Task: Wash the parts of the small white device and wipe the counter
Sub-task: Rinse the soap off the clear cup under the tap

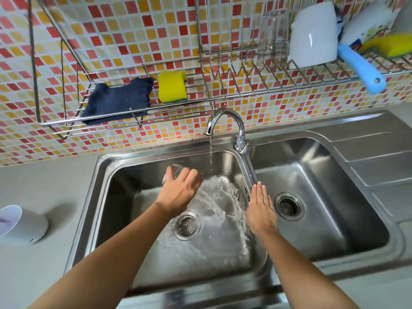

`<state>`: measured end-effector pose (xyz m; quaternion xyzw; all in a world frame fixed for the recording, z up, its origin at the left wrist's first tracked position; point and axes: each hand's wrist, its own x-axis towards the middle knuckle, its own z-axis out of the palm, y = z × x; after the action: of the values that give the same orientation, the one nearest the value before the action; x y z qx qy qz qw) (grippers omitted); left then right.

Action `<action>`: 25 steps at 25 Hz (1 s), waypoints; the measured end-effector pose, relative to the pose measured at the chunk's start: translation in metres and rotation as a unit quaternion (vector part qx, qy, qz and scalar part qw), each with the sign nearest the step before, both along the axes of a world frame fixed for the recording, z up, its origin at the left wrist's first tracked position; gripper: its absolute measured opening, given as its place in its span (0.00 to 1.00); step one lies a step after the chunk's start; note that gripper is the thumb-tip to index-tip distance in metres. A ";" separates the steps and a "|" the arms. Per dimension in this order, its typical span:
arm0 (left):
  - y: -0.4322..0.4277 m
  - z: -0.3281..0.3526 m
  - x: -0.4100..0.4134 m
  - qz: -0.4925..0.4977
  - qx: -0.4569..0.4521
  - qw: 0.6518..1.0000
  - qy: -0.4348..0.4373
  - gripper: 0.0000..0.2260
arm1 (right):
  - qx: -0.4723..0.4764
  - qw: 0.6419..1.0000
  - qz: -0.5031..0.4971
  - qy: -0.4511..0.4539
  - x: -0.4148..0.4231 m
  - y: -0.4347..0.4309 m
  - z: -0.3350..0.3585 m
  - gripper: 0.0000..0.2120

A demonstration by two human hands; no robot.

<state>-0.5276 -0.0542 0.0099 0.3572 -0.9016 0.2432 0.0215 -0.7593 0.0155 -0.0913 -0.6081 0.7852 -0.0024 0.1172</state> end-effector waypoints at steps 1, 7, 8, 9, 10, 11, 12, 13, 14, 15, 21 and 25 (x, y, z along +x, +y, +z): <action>0.001 0.003 0.001 -0.035 -0.017 0.999 -0.012 0.31 | 0.003 1.000 0.004 0.001 0.000 0.000 0.002 0.31; 0.009 0.023 0.009 -0.086 -0.012 0.993 -0.078 0.31 | -0.009 1.000 0.003 -0.013 0.007 0.002 0.009 0.26; 0.011 0.026 0.011 -0.023 0.047 0.998 -0.030 0.32 | -0.014 1.000 0.008 -0.014 0.012 0.004 0.011 0.26; 0.012 0.028 0.015 0.057 0.133 0.989 0.045 0.34 | -0.023 1.000 0.018 -0.010 0.020 0.005 0.012 0.26; 0.015 0.030 0.021 0.136 0.232 0.951 0.153 0.36 | -0.033 0.999 0.030 -0.008 0.030 0.006 0.014 0.26; 0.016 0.029 0.030 0.182 0.312 0.892 0.271 0.37 | -0.040 0.998 0.045 -0.006 0.040 0.008 0.015 0.26; 0.018 0.031 0.041 0.210 0.362 0.831 0.366 0.38 | -0.043 0.997 0.061 -0.006 0.052 0.010 0.018 0.27; 0.019 0.029 0.055 0.230 0.396 0.777 0.431 0.38 | -0.045 0.996 0.078 -0.010 0.066 0.010 0.020 0.29; 0.020 0.029 0.071 0.250 0.425 0.735 0.465 0.37 | -0.050 0.994 0.094 -0.017 0.083 0.010 0.023 0.32; 0.023 0.033 0.085 0.256 0.445 0.707 0.487 0.37 | -0.056 0.992 0.109 -0.025 0.100 0.008 0.026 0.33; 0.028 0.094 0.205 0.188 0.405 0.679 0.582 0.28 | -0.086 0.969 0.206 -0.103 0.260 -0.014 0.052 0.31; 0.013 0.132 0.308 0.215 0.309 0.713 0.592 0.34 | -0.082 0.954 0.257 -0.129 0.371 -0.018 0.045 0.40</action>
<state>-0.2198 -0.0408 0.1423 0.5988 -0.6283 -0.3123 0.3861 -0.3887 -0.0020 -0.0466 -0.7913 0.5777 -0.1152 0.1638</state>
